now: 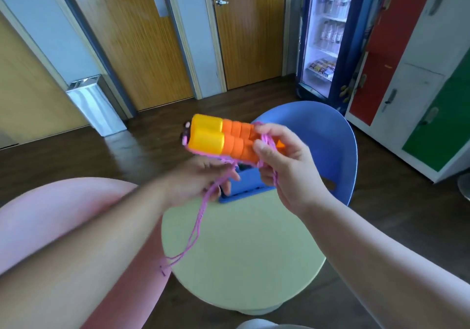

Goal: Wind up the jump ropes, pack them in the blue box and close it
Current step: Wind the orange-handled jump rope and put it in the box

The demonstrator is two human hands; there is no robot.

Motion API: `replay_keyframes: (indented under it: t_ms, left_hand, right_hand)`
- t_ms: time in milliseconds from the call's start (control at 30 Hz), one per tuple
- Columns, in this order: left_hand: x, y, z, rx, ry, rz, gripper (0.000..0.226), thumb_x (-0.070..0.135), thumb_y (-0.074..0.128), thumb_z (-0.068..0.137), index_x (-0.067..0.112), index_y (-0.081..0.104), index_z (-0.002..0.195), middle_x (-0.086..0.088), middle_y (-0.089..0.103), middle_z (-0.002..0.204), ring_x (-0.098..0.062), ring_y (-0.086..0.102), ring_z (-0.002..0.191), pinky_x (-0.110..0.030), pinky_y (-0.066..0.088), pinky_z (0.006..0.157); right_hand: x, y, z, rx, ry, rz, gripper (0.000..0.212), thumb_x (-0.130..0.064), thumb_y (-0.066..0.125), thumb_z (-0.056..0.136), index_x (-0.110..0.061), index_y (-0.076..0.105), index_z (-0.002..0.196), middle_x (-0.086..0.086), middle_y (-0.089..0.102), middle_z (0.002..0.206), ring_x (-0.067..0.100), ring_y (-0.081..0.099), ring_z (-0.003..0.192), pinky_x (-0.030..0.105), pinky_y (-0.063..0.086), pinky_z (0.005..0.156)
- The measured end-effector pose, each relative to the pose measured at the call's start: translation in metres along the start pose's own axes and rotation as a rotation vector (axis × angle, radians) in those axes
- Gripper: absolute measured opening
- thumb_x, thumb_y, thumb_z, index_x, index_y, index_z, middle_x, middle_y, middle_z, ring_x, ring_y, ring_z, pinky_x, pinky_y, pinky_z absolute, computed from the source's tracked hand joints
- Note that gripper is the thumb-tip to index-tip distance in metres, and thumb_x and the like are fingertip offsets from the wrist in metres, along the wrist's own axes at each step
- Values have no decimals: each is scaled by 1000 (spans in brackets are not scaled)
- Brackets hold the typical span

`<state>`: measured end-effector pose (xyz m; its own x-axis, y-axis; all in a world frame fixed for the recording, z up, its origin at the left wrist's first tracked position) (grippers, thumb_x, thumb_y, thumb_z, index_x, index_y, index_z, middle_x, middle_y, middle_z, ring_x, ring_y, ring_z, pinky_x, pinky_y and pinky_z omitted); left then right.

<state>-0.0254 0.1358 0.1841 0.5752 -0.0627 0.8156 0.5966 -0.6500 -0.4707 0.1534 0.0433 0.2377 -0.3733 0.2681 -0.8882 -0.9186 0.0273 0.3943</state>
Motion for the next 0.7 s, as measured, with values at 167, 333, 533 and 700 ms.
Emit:
replay_keyframes:
  t_ms: [167,333,533,700]
  left_hand:
    - [52,75,-36,-179,106,-47,24,22,55,106,10,71,94,-5,67,69,-19,53,53,-26,46,53]
    - [103,7,-27,141,160,-83,31,22,62,102,-6,70,92,-2,55,55,-12,38,40,-24,32,43]
    - [119,-38,-19,289,84,239,31,35,67,99,9,76,85,4,55,55,-8,39,43,-25,33,51]
    - [117,-33,-11,288,66,469,38,38,67,99,18,71,67,3,61,60,-11,52,56,-27,41,61]
  right_hand:
    - [6,-13,35,65,-95,-471,17,-5,61,99,-17,66,110,-15,62,101,-3,63,80,23,56,72]
    - [25,-9,16,-81,-48,-580,20,-16,51,106,-9,68,116,0,63,95,-1,59,82,13,46,75]
    - [21,0,1,-13,-87,-546,19,-24,76,90,-32,68,106,-8,62,107,8,60,93,16,46,82]
    - [23,8,1,-147,-191,-736,28,-19,71,93,-42,68,109,-20,55,101,17,57,99,24,49,84]
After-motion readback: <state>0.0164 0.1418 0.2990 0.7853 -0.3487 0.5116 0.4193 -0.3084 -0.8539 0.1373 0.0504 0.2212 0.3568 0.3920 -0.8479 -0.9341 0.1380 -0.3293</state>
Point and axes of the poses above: each hand's wrist, its own z-axis towards the middle knuckle, its own y-axis out of the palm, x = y × z, the point moved 7 cm from there along z, towards the middle knuckle
